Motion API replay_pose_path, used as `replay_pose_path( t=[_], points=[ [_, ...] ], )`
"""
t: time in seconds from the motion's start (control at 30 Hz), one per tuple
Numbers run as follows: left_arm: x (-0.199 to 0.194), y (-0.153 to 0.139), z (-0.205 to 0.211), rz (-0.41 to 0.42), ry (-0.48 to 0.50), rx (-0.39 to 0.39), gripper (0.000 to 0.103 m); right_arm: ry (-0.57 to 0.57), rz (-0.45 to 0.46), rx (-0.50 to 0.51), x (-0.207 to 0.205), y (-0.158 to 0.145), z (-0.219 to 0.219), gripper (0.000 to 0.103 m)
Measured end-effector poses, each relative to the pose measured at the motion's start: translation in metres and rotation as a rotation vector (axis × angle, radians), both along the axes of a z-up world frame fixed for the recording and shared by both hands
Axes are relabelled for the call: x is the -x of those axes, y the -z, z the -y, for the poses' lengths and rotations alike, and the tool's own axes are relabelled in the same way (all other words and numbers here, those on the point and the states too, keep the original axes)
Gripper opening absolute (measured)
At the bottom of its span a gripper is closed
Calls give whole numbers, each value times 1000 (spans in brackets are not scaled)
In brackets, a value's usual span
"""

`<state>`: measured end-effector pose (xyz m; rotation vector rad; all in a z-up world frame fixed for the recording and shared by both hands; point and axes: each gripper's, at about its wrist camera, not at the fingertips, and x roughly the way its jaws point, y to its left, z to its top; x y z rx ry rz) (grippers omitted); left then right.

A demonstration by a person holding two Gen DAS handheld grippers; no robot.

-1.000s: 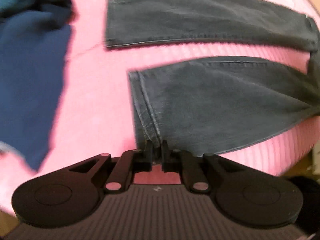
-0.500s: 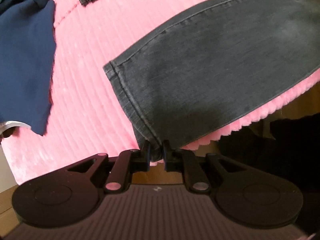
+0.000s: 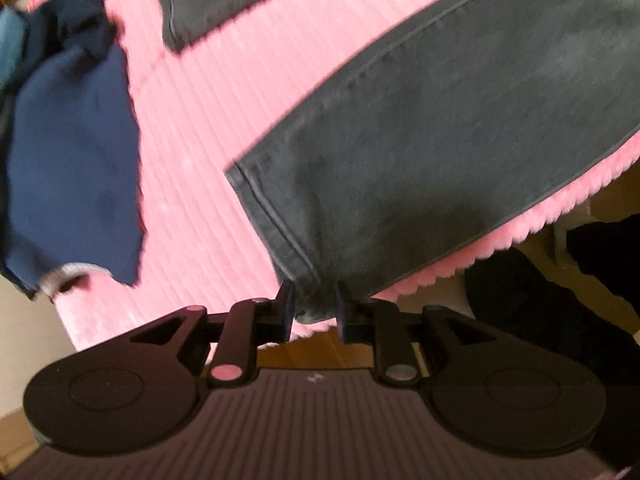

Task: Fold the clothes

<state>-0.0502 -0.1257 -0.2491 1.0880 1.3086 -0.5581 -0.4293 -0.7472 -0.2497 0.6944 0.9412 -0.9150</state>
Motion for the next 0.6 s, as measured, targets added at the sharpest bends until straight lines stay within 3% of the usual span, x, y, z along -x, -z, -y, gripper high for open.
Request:
replay_pose_path(
  t=[0.13,0.3,0.37,0.4,0.43,0.57,0.6],
  points=[
    [12,-13,44,20,72,88,21,-212,60,146,-24,-36,-8,86],
    [36,-9,129,-62,181,242,28,-422,145,100,-49,-29,27,86],
    [50,-4,174,-82,260,314,29,-515,151,57,-63,-13,43,75],
    [57,-1,196,-88,298,346,29,-551,132,29,-70,-2,51,65],
    [64,1,219,-92,331,378,30,-569,108,0,-75,8,58,64],
    [97,5,310,-138,470,500,35,-552,64,-85,-72,34,83,57],
    [108,5,332,-150,504,523,35,-545,75,-99,-68,35,87,47]
  ],
)
